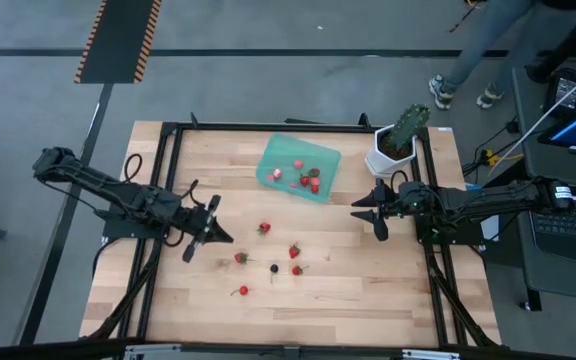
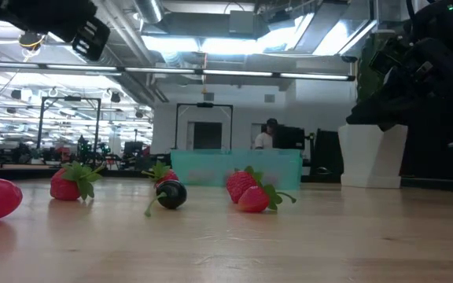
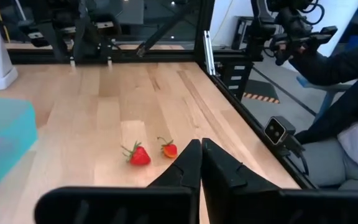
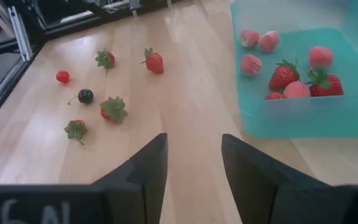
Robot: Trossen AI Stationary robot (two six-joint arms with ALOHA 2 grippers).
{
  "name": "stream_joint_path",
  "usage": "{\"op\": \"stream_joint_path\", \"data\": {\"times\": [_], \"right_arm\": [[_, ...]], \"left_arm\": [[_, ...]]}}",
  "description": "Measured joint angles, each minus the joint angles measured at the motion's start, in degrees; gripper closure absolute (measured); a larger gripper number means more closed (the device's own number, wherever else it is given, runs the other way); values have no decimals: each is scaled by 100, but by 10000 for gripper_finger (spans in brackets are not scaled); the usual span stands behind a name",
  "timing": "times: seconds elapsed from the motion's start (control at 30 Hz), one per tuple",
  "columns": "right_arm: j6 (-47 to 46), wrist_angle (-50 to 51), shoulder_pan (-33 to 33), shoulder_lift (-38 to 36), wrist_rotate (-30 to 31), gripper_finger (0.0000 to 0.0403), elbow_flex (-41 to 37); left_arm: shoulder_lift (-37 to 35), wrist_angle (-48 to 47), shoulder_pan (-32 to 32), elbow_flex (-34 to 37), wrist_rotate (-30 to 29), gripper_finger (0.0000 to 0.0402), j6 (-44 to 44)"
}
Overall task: Pick and placing Produce into tupperware
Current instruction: Put the red strawberry into the light blue bin
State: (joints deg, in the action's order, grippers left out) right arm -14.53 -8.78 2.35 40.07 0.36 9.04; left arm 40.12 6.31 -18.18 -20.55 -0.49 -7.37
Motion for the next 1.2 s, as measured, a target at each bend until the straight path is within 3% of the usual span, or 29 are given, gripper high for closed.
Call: {"op": "stream_joint_path", "data": {"times": [0.13, 0.33, 0.77, 0.9, 1.2], "right_arm": [[-46, -19, 0, 0, 1, 249, 0], [-46, -19, 0, 0, 1, 249, 0], [-46, -13, 0, 0, 0, 249, 0], [-46, -13, 0, 0, 0, 249, 0], [-61, -16, -1, 0, 0, 249, 0]], "left_arm": [[0, -18, -36, 4, -15, 389, -22], [149, -68, -32, 6, -690, 363, -606], [645, 59, -283, 11, -619, 231, -1275], [643, 27, -553, 11, -653, 227, -1615], [1004, -106, -940, -187, -1459, 236, -1914]]}}
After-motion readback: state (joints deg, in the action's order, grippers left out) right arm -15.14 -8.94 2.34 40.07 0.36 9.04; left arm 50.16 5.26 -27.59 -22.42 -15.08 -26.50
